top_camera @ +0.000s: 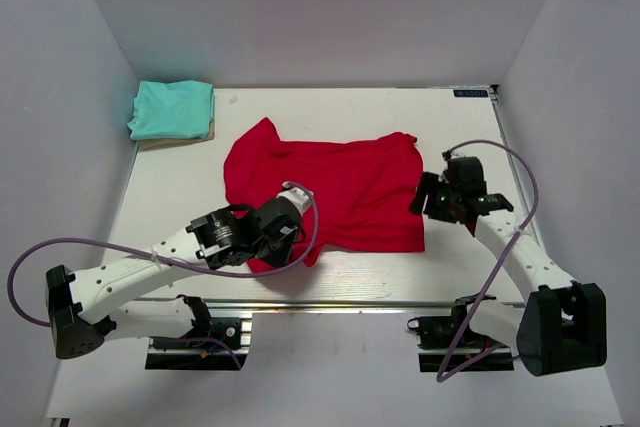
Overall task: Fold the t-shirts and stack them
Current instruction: Flatten out the tshirt
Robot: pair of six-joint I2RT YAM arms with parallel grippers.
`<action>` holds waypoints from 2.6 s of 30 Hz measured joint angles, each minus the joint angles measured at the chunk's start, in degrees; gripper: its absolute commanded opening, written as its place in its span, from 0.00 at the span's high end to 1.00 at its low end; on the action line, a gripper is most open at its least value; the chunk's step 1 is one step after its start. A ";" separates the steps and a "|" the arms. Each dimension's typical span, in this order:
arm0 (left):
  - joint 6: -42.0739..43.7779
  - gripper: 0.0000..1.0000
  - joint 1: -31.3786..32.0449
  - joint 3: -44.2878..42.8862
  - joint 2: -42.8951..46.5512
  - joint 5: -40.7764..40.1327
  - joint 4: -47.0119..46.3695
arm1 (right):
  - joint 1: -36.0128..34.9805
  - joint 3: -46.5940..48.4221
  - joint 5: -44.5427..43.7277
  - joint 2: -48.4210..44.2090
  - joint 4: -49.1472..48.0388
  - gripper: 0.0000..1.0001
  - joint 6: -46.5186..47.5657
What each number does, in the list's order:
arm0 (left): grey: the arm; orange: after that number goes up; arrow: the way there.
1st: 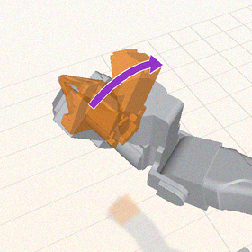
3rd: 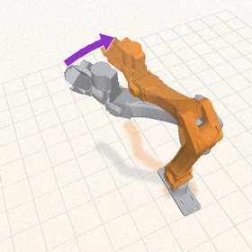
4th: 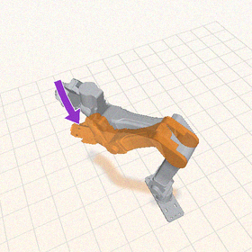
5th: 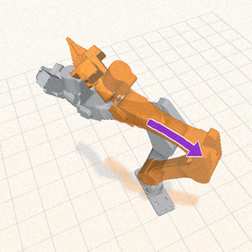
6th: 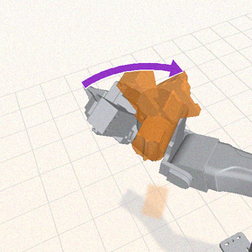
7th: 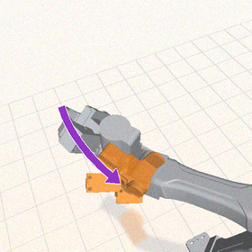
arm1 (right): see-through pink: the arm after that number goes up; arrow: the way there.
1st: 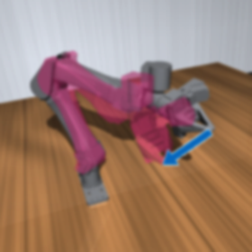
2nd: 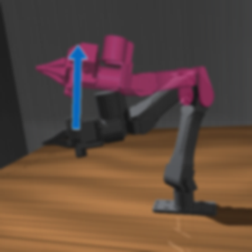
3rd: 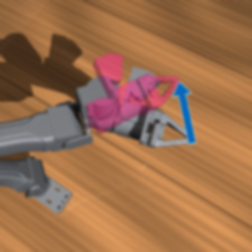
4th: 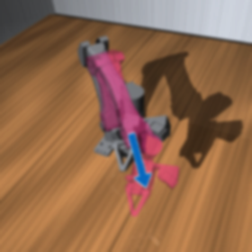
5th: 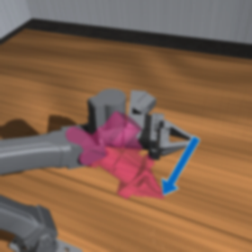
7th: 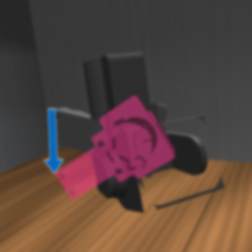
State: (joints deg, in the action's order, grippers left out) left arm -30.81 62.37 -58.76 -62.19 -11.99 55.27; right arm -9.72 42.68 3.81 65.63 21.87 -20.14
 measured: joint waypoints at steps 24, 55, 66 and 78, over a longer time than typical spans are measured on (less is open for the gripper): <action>-1.40 1.00 0.00 0.28 1.38 -1.57 -0.20 | -13.46 -7.45 -12.15 9.35 2.32 1.00 -14.23; -21.97 1.00 -0.33 -10.21 18.38 -36.98 15.30 | -2.38 24.63 -34.82 5.77 10.34 1.00 -3.93; 14.29 1.00 -0.33 -19.87 17.97 -45.33 -20.68 | -1.64 52.65 -32.70 6.10 10.97 1.00 7.96; 34.27 1.00 -0.33 -42.64 16.13 -29.79 -33.07 | -1.60 67.95 -22.67 -4.63 9.18 1.00 18.86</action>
State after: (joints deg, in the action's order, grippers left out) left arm 3.46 62.04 -101.41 -46.06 -41.78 22.20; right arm -11.31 110.63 -18.85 60.99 31.05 -1.28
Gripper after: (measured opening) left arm 0.009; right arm 0.012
